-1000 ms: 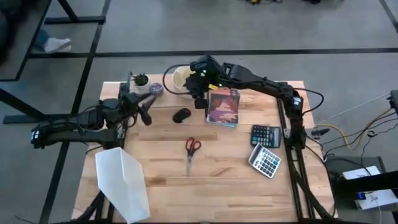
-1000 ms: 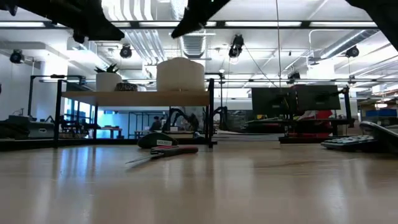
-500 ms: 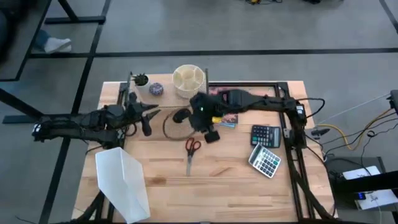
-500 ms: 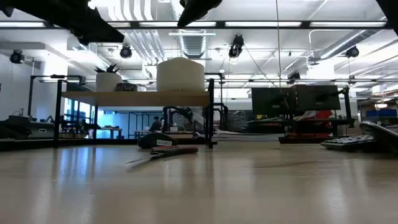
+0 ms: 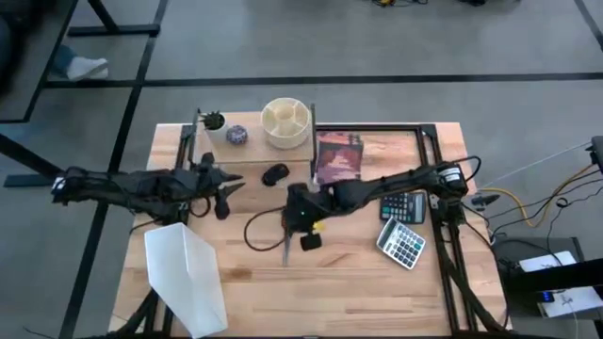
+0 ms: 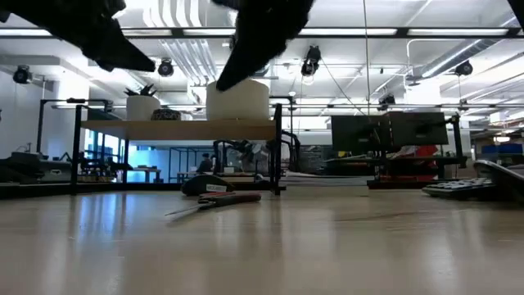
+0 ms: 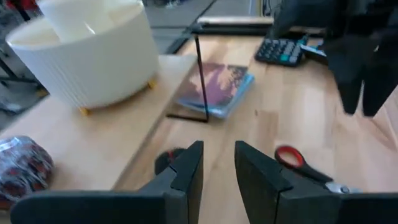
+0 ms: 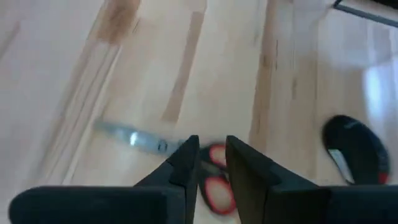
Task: Stock shelves
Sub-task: Adjust the black mouse under the shelf
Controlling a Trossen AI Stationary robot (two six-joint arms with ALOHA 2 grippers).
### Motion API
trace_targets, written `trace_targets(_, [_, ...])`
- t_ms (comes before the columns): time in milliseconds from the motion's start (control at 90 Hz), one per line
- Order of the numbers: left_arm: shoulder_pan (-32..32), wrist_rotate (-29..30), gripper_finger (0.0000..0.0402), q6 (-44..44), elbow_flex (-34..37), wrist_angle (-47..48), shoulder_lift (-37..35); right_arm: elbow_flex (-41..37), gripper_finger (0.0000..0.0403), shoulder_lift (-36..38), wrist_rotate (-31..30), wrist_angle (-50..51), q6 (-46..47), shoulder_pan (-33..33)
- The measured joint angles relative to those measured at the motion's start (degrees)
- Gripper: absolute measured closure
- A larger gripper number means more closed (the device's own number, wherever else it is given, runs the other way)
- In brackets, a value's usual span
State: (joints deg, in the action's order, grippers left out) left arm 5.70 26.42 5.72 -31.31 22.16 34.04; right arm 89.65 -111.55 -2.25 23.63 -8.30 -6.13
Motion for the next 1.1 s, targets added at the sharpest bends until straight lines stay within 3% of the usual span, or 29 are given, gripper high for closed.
trace_targets(111, [0.5,0.0,0.0326,0.4,0.0,0.0,1.0,-7.7,0.0349,0.0,-5.6,-15.9,4.5,0.1])
trace_targets(289, [0.5,0.0,0.0326,0.4,0.0,0.0,2.4,-17.4,0.0347,-0.1,-21.8,-34.4,10.7,0.4])
trace_targets(400, [0.5,0.1,0.0326,0.4,0.0,-0.1,3.3,-20.3,0.0341,-1.4,-23.3,-41.1,11.6,1.4])
trace_targets(556, [0.5,0.1,0.0326,0.6,0.0,-0.3,4.5,-20.2,0.0344,-5.4,-23.3,-45.0,14.7,3.3])
trace_targets(878, [0.5,0.1,0.0326,0.9,0.0,0.4,7.0,-16.3,0.0395,-15.3,-24.1,-58.6,18.4,6.3])
trace_targets(1100, [0.5,0.0,0.0326,0.9,0.0,2.4,7.6,-8.8,0.0402,-22.9,-40.0,-59.6,19.0,7.2])
